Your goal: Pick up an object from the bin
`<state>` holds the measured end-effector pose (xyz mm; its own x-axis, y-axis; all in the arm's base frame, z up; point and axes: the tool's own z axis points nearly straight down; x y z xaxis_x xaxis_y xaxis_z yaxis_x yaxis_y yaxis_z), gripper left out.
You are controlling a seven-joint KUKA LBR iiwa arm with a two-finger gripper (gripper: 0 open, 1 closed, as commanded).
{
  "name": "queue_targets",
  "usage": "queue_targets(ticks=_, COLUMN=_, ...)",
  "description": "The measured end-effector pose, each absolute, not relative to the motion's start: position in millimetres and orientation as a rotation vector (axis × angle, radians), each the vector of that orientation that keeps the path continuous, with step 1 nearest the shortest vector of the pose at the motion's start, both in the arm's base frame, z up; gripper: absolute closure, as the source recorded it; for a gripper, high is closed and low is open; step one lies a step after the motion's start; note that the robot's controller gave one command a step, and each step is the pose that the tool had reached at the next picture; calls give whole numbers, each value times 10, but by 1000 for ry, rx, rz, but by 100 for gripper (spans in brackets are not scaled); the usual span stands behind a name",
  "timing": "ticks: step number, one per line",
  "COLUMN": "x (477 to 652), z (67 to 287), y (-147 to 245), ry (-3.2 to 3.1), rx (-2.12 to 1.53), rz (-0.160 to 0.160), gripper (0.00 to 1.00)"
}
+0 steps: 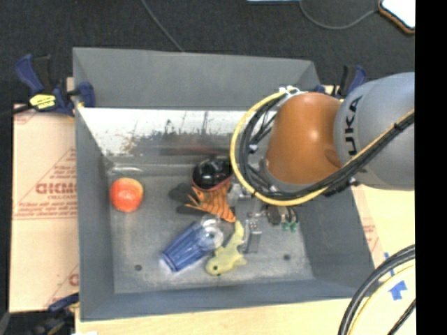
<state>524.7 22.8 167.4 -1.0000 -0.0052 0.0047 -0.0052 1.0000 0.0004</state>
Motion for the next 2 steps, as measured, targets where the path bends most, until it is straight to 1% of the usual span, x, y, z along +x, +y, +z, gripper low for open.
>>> queue_targets(ticks=1, x=5254, z=1716, y=227, ry=-3143, rx=7, rz=-1, gripper=0)
queue_targets(ticks=2, x=6195, z=815, y=636, ry=-3131, rx=330, rz=-2, gripper=0)
